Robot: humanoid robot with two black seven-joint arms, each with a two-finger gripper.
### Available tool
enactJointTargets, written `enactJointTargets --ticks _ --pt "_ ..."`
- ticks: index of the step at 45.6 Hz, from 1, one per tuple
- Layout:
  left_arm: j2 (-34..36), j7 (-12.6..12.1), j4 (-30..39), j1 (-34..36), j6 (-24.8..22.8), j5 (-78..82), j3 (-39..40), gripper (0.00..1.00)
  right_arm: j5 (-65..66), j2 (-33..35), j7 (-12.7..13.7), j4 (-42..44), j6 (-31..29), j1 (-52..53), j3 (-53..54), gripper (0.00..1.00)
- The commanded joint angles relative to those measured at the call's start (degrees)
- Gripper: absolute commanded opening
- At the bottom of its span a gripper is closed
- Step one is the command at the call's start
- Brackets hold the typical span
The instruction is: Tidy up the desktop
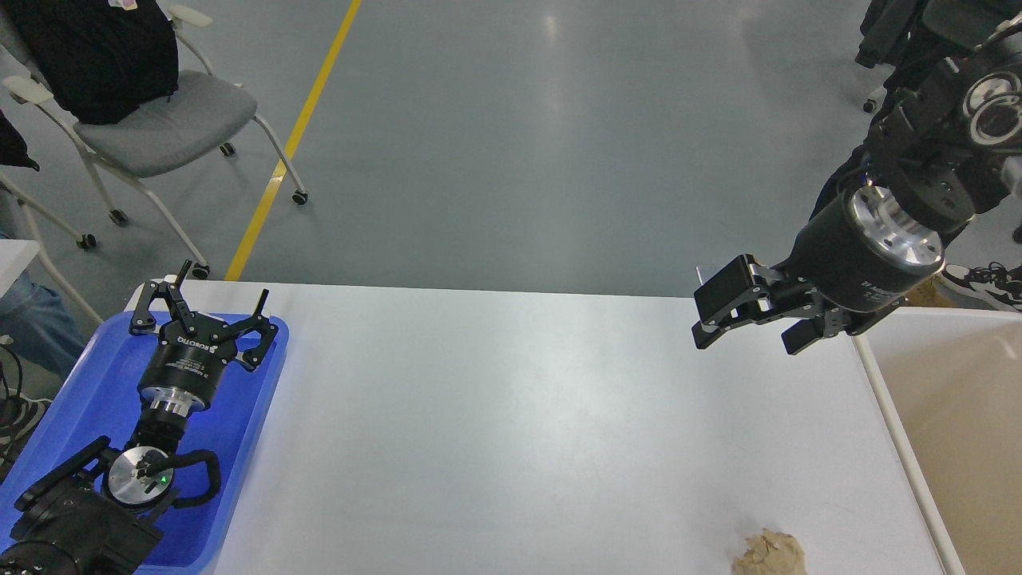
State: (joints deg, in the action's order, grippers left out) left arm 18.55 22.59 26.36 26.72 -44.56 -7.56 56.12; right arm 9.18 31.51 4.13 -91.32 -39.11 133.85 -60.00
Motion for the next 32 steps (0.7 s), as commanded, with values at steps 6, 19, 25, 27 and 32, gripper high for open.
enactJointTargets --ticks 6,19,25,27,32 --pt "0.1 -1.5 0.0 0.3 0.0 0.4 -1.3 0.99 -0.6 -0.4 0.0 0.0 -0.1 0.4 0.1 1.0" --pt "0.1 -1.5 -0.1 0.3 0.0 0.4 -1.4 0.99 -0.6 -0.1 0.0 0.1 -0.1 0.4 0.0 1.0" --pt "0.1 -1.5 0.0 0.3 0.0 0.4 -1.4 0.99 -0.6 -0.3 0.0 0.1 -0.1 0.4 0.0 1.0" --pt "0.1 -1.5 -0.1 0.3 0.0 0.4 -1.4 0.99 -0.6 -0.4 0.0 0.1 -0.1 0.4 0.0 1.0" --pt "0.1 -1.5 -0.1 0.3 0.0 0.4 -1.4 0.99 -0.6 -0.1 0.0 0.1 -0.1 0.4 -0.1 1.0"
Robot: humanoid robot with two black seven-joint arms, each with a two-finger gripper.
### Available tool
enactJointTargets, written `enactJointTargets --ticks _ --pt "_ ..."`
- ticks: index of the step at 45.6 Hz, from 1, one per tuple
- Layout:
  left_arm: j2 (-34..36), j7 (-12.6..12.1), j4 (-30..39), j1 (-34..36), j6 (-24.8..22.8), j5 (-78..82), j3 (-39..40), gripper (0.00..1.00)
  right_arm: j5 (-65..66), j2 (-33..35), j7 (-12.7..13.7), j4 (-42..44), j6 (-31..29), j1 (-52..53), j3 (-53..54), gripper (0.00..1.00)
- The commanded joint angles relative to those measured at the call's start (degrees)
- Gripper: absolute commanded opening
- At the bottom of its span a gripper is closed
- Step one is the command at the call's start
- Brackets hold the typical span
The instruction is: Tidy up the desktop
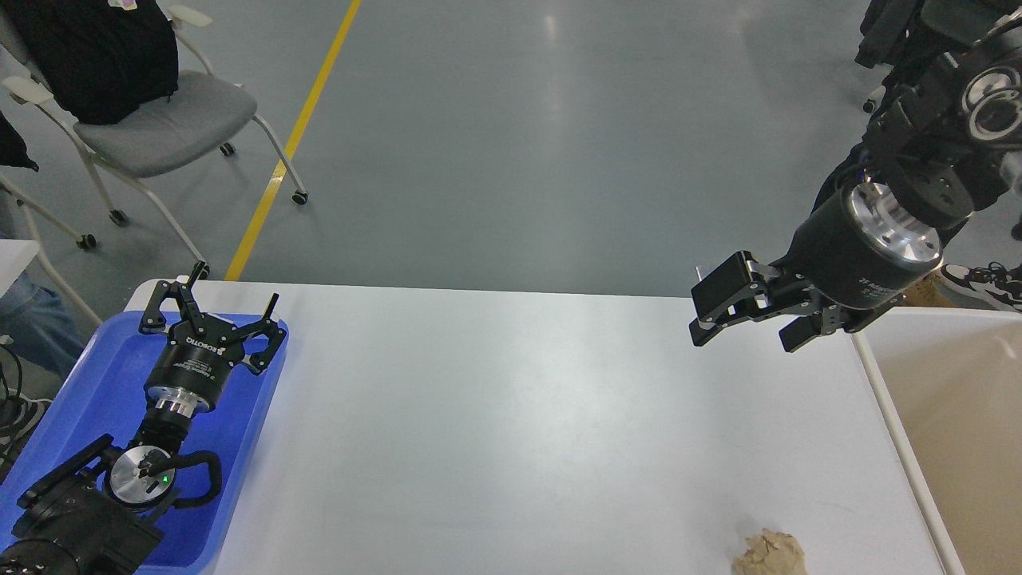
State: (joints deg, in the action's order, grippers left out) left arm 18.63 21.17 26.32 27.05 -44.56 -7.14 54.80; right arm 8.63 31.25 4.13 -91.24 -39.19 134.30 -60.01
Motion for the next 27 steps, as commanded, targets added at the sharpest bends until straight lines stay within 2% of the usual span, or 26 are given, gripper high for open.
enactJointTargets --ticks 1,27 --pt "0.0 -0.1 0.0 0.0 0.0 0.0 -0.1 0.99 0.0 0.1 0.0 0.0 0.0 0.0 -0.1 1.0" --pt "0.0 -0.1 0.0 0.0 0.0 0.0 -0.1 0.99 0.0 -0.2 0.1 0.1 0.1 -0.1 -0.7 1.0"
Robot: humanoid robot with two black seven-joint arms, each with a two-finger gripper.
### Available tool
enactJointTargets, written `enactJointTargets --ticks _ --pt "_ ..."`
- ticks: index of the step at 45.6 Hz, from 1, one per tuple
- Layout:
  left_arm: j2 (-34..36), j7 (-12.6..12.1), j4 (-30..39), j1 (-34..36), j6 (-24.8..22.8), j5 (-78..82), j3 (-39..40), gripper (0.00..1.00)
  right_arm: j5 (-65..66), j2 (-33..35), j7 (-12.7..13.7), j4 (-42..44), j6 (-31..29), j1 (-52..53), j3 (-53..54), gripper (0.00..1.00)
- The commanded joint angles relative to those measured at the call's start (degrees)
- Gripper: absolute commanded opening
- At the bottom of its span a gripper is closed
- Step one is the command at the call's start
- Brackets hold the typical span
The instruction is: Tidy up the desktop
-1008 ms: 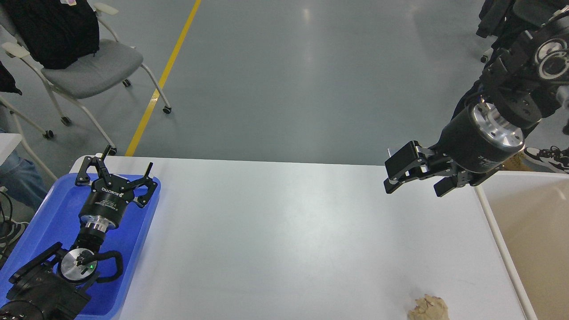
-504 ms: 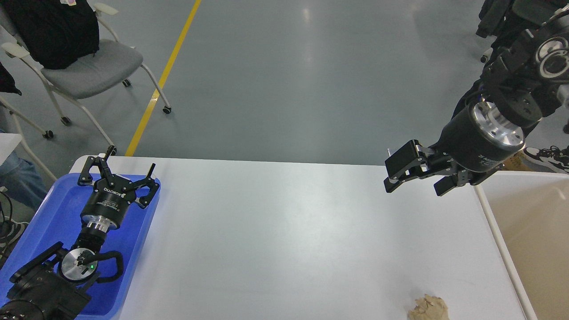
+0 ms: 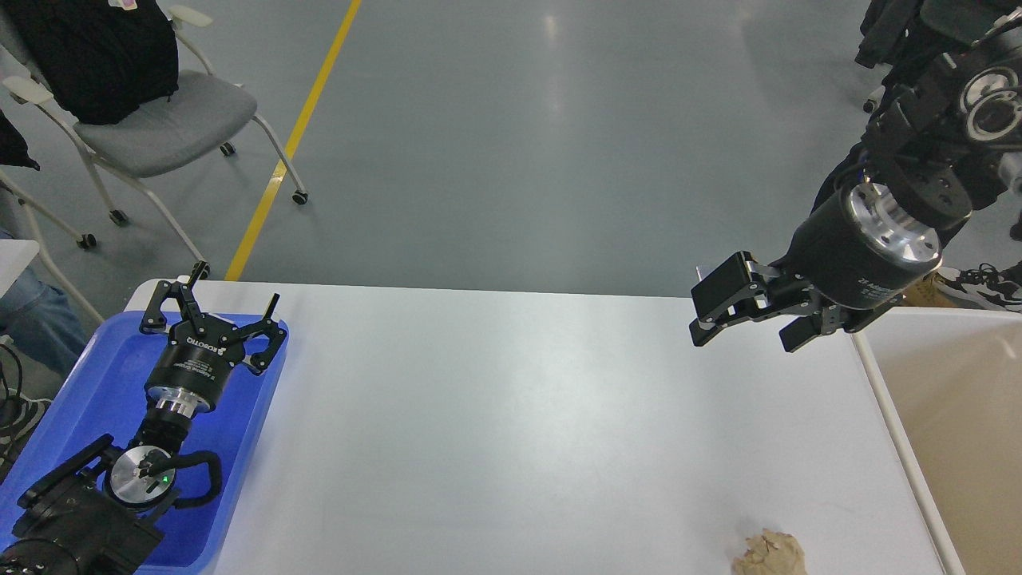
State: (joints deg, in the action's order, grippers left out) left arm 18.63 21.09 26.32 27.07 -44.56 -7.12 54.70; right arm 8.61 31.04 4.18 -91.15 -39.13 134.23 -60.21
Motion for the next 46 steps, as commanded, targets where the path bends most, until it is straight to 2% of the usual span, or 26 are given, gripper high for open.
enactJointTargets --ticks 1,21,35,46 --pt "0.0 0.0 0.0 0.0 0.0 0.0 0.0 0.99 0.0 0.0 0.0 0.0 -0.1 0.0 -0.5 1.0" --pt "0.0 0.0 0.0 0.0 0.0 0.0 0.0 0.99 1.5 -1.2 0.0 0.3 0.0 -1.9 -1.6 1.0" --pt "0.0 0.0 0.0 0.0 0.0 0.0 0.1 0.99 10.6 0.3 0.0 1.5 4.3 -15.1 -1.0 1.0" --pt "0.0 0.0 0.0 -0.1 0.0 0.0 0.1 0.99 12.7 0.2 0.0 4.0 7.7 -23.0 0.3 1.0"
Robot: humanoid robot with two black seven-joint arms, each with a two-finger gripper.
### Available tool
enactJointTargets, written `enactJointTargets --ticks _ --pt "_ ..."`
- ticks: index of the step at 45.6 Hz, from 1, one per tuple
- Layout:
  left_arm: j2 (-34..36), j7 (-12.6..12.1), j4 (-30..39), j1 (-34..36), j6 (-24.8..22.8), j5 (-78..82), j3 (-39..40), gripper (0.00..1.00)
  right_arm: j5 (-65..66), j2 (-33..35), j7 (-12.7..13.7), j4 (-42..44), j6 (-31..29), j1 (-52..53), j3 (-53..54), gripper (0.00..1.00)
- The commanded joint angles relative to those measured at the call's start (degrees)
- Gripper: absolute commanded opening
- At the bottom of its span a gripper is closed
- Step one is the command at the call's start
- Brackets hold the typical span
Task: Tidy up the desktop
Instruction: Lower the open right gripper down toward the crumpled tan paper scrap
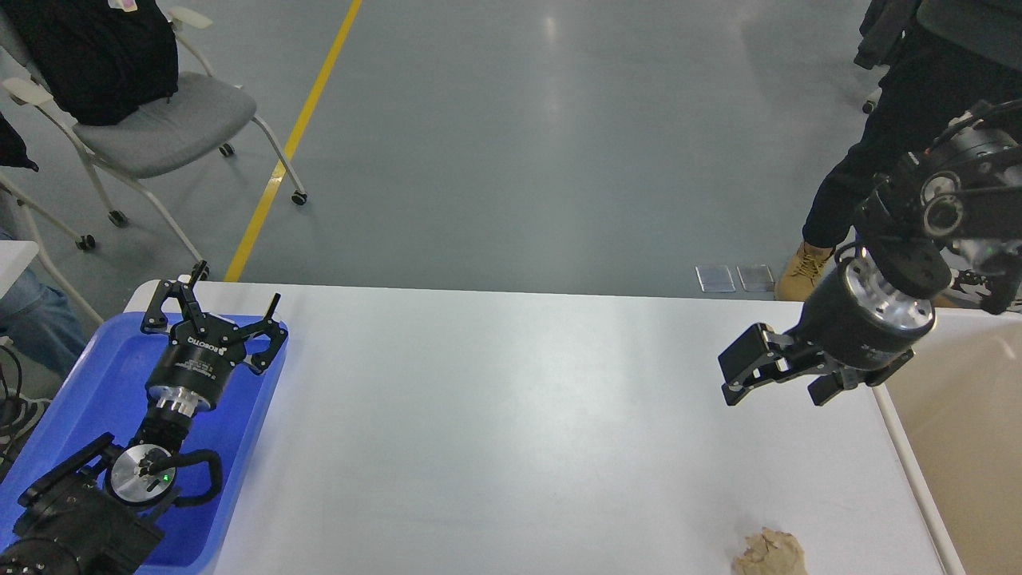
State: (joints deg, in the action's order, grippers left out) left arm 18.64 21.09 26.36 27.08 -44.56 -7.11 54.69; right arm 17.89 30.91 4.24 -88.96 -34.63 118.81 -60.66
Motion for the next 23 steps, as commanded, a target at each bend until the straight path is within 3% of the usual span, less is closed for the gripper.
enactJointTargets --ticks 1,23 --pt "0.0 0.0 0.0 -0.1 0.0 0.0 0.1 0.99 4.0 0.3 0.0 1.8 3.9 -8.3 0.6 1.0" --pt "0.0 -0.1 0.0 -0.1 0.0 0.0 0.1 0.99 14.1 7.3 0.1 0.4 15.6 -21.7 0.3 1.0"
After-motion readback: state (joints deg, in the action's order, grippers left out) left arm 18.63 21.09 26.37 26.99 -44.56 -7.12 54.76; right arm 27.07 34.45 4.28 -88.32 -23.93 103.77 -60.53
